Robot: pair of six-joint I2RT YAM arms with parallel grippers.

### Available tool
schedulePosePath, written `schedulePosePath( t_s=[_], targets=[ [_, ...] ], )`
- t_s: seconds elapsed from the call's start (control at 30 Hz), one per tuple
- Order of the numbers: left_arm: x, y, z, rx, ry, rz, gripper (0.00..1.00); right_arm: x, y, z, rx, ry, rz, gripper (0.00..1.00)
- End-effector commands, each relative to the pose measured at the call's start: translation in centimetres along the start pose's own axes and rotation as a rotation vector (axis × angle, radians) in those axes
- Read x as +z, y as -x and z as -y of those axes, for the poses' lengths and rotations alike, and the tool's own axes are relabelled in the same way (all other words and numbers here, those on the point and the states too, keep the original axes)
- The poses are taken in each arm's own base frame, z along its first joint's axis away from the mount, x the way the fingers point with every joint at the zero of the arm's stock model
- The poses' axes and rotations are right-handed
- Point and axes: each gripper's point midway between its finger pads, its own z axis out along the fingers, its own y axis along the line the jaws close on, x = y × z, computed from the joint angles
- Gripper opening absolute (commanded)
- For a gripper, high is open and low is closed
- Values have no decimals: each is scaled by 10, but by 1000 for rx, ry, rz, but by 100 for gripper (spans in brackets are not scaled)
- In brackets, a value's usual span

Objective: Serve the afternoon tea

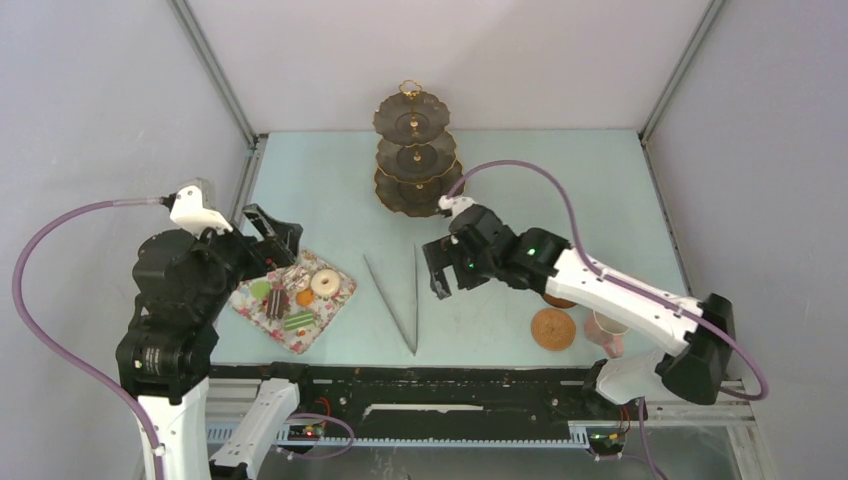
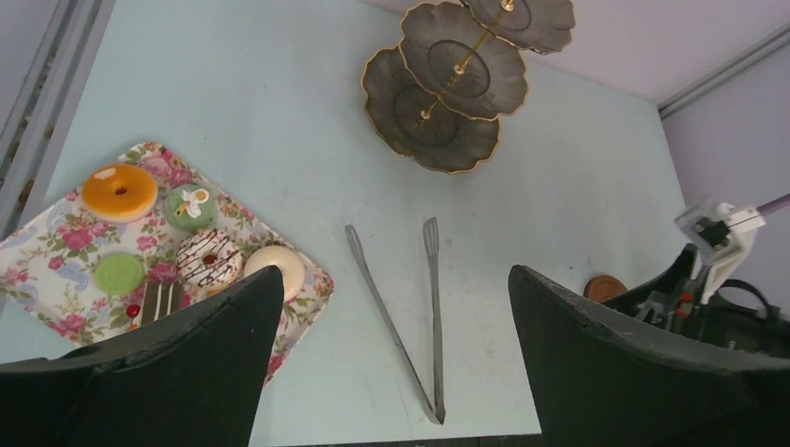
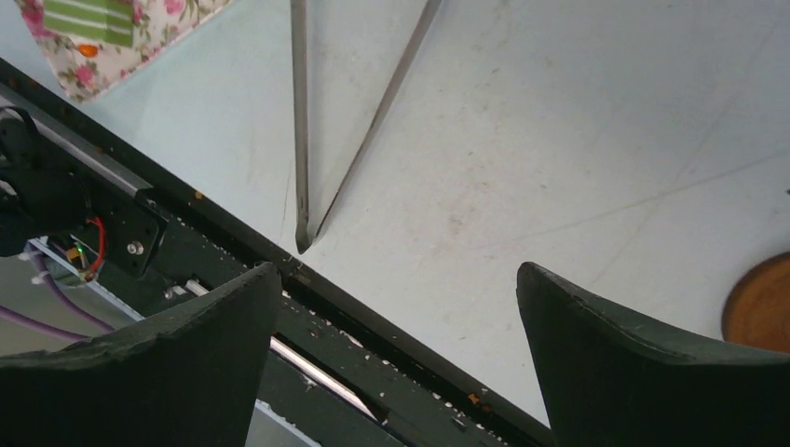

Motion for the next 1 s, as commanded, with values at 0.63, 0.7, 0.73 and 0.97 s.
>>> schedulePosePath(
  t_s=[0.63, 0.7, 0.73, 0.97],
  targets=[
    [-10, -55, 10, 115, -110, -188, 98, 125, -62, -77, -12, -60, -16, 100],
    [-10, -56, 8, 140, -107, -185, 98, 132, -67, -79, -26, -72, -8, 100],
    [-11, -57, 10, 145, -115, -187, 98, 138, -72, -80, -35, -84, -8, 100],
    [-23, -56, 20, 127, -180, -190, 98, 160, -86, -77, -42, -143, 9, 100]
  ],
)
